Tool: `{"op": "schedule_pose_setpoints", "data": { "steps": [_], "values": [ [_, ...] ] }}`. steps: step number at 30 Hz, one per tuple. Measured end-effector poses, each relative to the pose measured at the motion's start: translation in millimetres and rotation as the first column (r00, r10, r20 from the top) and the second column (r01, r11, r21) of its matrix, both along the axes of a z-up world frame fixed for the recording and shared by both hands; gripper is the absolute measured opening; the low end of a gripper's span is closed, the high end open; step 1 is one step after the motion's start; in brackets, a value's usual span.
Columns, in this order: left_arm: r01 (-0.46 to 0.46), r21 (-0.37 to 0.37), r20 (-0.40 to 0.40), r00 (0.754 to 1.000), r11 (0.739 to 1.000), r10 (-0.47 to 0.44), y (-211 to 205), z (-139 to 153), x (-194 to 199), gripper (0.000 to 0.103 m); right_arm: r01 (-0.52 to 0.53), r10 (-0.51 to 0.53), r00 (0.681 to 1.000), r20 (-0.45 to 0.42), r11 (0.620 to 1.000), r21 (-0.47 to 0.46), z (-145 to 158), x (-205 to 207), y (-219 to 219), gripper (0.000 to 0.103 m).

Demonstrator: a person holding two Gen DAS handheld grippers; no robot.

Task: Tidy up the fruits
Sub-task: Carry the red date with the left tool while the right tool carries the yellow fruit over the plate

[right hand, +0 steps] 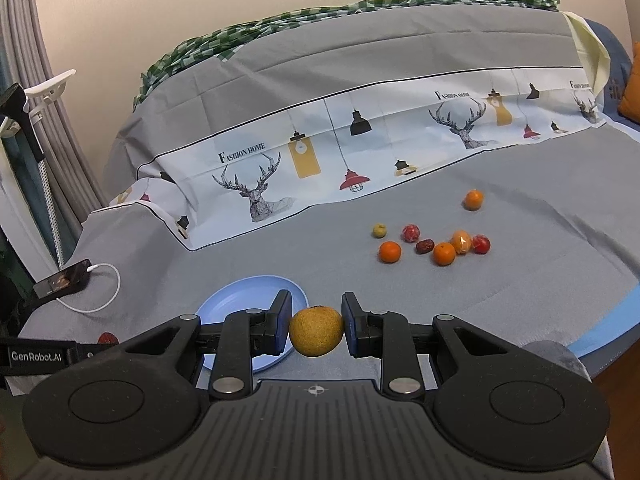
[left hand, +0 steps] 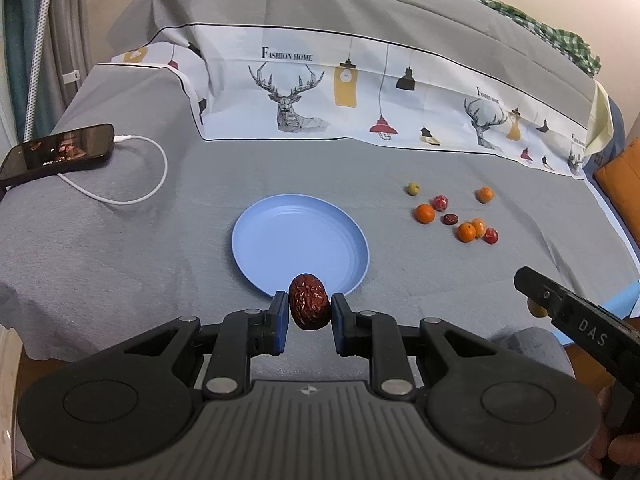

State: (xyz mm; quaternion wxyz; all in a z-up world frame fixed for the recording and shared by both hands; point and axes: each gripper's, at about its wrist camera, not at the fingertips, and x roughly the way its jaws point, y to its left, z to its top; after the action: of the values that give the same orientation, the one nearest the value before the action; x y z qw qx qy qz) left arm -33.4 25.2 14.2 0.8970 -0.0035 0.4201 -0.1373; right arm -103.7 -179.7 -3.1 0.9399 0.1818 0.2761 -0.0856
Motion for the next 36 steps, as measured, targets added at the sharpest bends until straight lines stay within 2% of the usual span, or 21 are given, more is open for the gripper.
{"op": "schedule_pose_setpoints", "data": {
  "steps": [18,28,36],
  "values": [
    [-0.02,0.003,-0.016,1.0,1.0,0.02,10.6,-11.7,40.2,0.024,-0.072,0.071,0.997,-0.019,0.995,-0.072,-9.6,28.6,16.6,0.028],
    [-0.025,0.007,-0.048,0.999,1.0,0.025,11.9,-27.9,70.2,0.024,-0.129,0.123,0.99,-0.069,0.987,-0.095,-25.0,61.3,28.5,0.028],
    [-0.027,0.019,-0.056,0.998,0.999,0.028,3.6,-45.8,108.8,0.024,-0.2,0.183,0.976,-0.117,0.967,-0.156,-48.6,101.6,38.8,0.028]
  ]
}}
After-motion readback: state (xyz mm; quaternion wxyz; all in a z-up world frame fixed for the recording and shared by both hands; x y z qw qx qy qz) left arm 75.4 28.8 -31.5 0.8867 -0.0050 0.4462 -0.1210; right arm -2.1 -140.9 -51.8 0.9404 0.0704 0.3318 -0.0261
